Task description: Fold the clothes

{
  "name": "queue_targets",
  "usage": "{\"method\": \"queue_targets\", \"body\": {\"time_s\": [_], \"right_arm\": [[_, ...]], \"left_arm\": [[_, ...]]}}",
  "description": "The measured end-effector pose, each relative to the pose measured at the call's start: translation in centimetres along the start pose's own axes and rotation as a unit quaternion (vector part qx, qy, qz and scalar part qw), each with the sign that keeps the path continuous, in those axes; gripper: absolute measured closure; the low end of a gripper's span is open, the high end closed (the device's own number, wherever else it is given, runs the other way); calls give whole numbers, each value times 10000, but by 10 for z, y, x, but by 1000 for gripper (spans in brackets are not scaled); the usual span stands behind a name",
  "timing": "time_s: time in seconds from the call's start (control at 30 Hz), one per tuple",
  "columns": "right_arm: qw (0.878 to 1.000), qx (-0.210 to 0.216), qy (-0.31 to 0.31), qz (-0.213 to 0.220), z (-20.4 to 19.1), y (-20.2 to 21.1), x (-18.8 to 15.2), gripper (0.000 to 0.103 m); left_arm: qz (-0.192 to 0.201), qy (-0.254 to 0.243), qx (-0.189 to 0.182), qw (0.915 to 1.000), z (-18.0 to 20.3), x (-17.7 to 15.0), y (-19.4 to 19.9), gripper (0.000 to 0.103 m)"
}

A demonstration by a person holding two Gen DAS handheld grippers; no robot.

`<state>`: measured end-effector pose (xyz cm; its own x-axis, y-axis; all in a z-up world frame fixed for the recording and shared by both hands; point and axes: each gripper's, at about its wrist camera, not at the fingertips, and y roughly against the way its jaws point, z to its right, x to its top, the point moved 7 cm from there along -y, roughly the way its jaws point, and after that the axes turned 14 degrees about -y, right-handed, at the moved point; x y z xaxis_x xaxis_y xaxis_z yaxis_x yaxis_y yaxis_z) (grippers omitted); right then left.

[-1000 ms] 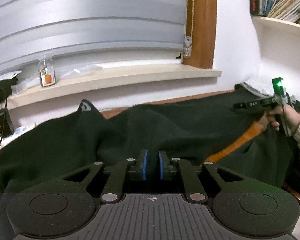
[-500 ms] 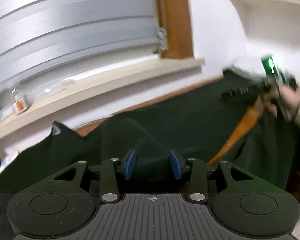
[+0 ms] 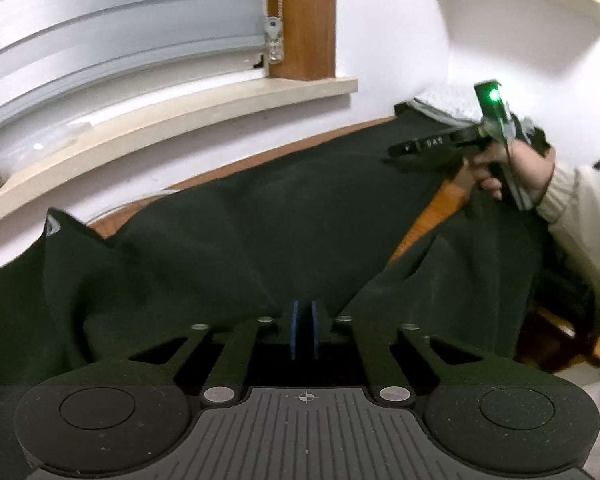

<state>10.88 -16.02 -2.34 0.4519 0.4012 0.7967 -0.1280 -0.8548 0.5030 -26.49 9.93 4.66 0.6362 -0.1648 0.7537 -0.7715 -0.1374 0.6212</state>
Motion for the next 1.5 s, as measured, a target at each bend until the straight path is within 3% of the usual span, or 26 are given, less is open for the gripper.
{"method": "queue_targets", "body": {"time_s": [0.03, 0.1, 0.17, 0.2, 0.3, 0.43, 0.53, 0.7, 0.9, 1.0, 1.1, 1.3, 1.5], "right_arm": [[10000, 5, 2, -14, 0, 0, 0, 38], [10000, -1, 17, -42, 0, -1, -1, 37], [10000, -22, 53, -75, -1, -2, -2, 37], [9999, -34, 67, -88, -1, -3, -2, 37], [9998, -71, 56, -151, -1, -5, -3, 38], [9998, -4, -157, -76, 3, -2, 3, 38], [9992, -117, -163, 342, 13, 12, 18, 38], [9926, -1034, 116, 620, 61, 16, 43, 38], [9908, -1270, -459, 90, 125, -12, 42, 38], [9897, -1310, -525, 245, 134, 1, 44, 38], [9818, -1731, -659, 425, 146, 28, 53, 38], [9765, -1814, -1147, -187, 175, 46, 34, 38], [9667, -2077, -1468, -282, 195, 47, 15, 38]], "left_arm": [[101, 62, 140, 9998, -8, 3, 6, 67], [297, 240, 409, 9984, -29, 9, 16, 58], [418, 412, 663, 9961, -51, 14, 20, 57], [441, 460, 816, 9946, -62, 16, 19, 52], [335, 512, 1199, 9909, -92, 19, -2, 46], [231, 669, 1209, 9901, -110, 25, -46, 44], [289, 706, 1320, 9883, -120, 31, -69, 41], [88, 802, 1232, 9891, -129, 19, -107, 41], [-236, 895, 1168, 9888, -131, -4, -125, 41], [-192, 1115, 1081, 9877, -136, -7, -123, 40], [-184, 1130, 1067, 9877, -136, -8, -122, 39], [-210, 1063, 1111, 9879, -134, -6, -122, 39], [-221, 1032, 1125, 9880, -133, -7, -122, 38]]}}
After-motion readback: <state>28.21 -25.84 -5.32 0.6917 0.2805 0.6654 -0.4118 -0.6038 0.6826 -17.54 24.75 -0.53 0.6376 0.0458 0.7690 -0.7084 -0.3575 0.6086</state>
